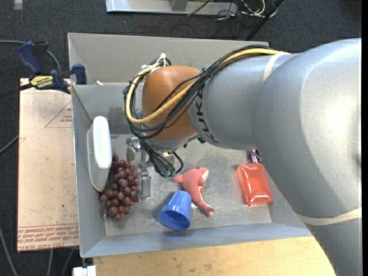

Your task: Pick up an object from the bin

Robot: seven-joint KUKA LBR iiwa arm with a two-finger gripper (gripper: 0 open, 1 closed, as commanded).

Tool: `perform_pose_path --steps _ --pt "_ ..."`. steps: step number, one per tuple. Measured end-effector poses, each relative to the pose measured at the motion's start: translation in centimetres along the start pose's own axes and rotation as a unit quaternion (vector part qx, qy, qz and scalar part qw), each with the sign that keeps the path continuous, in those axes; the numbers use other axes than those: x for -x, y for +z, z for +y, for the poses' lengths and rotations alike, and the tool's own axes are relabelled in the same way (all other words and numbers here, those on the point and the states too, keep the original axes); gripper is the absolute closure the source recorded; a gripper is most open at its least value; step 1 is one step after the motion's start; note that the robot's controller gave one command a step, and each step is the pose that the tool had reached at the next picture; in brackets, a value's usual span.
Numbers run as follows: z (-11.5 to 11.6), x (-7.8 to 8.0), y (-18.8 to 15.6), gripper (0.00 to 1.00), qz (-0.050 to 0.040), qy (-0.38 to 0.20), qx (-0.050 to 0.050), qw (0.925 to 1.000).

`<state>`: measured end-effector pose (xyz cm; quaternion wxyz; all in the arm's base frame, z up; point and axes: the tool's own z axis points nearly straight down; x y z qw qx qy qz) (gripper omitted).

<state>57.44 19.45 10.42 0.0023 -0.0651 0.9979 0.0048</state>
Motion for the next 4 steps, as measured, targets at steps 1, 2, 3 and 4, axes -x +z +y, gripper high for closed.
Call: perform_pose_path --steps 1,2,3,4 --pt "2.4 -2.6 -4.0 0.0 0.0007 0.027 -0.001 0.9996" --pt "4.1 -4.9 -6.9 0.0 -0.0031 0.029 0.002 0.9996" --pt "3.8 -4.6 -3.3 0.0 -0.0019 -0.03 0.0 0.9995" --pt "3.6 -4.6 0.8 0.0 -0.0041 -0.186 0.0 0.9825"
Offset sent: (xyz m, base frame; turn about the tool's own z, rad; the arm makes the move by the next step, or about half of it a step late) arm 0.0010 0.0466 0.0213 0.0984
